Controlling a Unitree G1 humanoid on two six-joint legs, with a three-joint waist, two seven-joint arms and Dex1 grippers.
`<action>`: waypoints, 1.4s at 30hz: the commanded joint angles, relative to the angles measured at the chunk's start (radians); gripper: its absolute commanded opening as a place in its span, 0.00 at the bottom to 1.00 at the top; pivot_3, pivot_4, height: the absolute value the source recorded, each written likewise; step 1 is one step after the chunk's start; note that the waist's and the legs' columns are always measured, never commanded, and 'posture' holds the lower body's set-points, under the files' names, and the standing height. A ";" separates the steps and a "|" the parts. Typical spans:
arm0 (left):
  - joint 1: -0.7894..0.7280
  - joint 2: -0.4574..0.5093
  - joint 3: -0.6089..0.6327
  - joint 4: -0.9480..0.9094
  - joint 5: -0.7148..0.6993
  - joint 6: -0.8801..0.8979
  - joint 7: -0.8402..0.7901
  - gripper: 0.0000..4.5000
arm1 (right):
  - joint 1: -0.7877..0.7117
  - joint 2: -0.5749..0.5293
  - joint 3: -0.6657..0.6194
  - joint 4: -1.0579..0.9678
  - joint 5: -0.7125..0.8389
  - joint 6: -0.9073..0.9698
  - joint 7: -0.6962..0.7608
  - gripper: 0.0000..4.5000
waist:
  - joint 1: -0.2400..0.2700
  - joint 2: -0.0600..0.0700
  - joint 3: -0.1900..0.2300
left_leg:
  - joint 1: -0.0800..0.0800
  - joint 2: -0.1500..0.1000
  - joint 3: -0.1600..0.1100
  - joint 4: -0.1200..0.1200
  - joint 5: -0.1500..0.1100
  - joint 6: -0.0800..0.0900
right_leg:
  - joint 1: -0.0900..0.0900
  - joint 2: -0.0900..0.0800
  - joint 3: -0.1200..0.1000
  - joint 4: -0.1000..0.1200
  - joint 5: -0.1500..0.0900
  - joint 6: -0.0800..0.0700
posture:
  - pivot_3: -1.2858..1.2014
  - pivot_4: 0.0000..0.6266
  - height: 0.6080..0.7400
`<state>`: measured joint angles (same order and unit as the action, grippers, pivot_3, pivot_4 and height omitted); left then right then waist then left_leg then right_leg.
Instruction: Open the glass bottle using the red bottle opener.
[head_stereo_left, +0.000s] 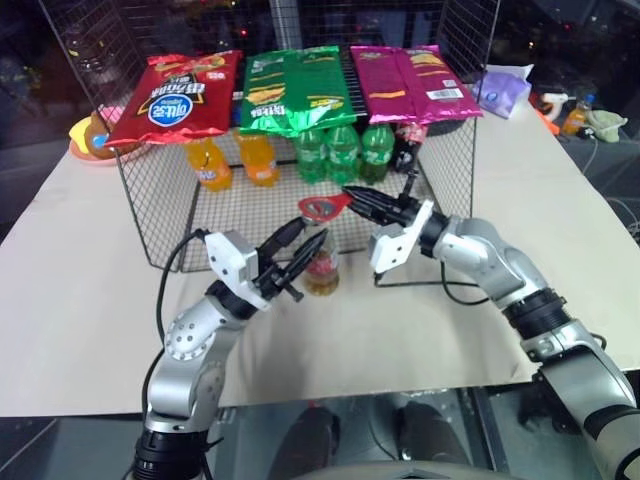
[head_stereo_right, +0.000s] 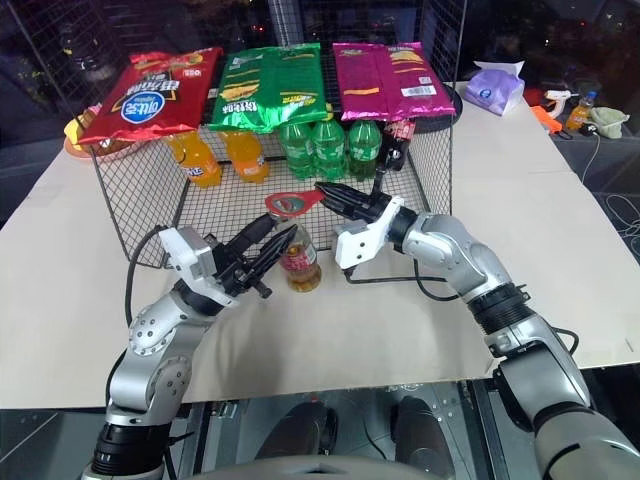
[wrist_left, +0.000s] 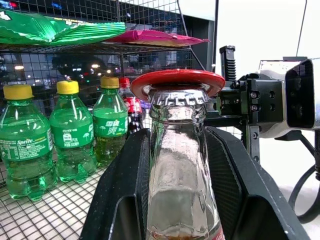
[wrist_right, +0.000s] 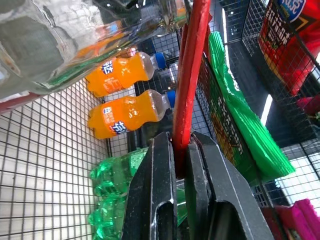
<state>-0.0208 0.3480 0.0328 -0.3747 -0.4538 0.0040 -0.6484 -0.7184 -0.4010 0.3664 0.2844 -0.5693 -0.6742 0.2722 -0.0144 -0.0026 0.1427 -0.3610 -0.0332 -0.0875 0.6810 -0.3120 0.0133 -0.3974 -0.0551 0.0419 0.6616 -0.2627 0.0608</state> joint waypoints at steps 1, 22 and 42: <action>0.009 0.002 -0.017 0.011 0.017 0.011 -0.002 0.33 | -0.052 -0.001 -0.039 -0.050 -0.028 0.011 -0.056 0.00 | 0.000 0.000 0.000 | 0.000 0.000 0.000 0.000 0.000 0.000 | 0.000 0.000 0.000 0.000 0.000 0.000 | 0.52 0.24 1.00; -0.006 -0.006 -0.038 0.036 0.022 0.014 -0.007 0.33 | -0.073 -0.023 -0.078 -0.059 -0.086 0.010 -0.184 0.00 | 0.000 0.000 0.003 | -0.001 0.000 0.000 0.000 0.000 0.000 | 0.000 0.000 0.000 -0.001 0.000 0.000 | 0.52 0.24 1.00; -0.007 -0.014 -0.057 0.040 0.023 0.021 -0.010 0.33 | -0.087 -0.040 -0.082 -0.106 -0.190 0.010 -0.312 0.00 | -0.002 -0.001 0.003 | -0.003 0.000 0.003 -0.008 0.000 0.000 | -0.006 0.000 0.003 -0.004 0.000 0.000 | 0.52 0.24 1.00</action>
<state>-0.0546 0.3280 0.0053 -0.3509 -0.4446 -0.0044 -0.6478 -0.7947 -0.4379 0.3086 0.2220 -0.7518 -0.6665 -0.0051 -0.0163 -0.0033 0.1457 -0.3634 -0.0330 -0.0845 0.6723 -0.3119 0.0130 -0.4032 -0.0552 0.0446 0.6572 -0.2628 0.0607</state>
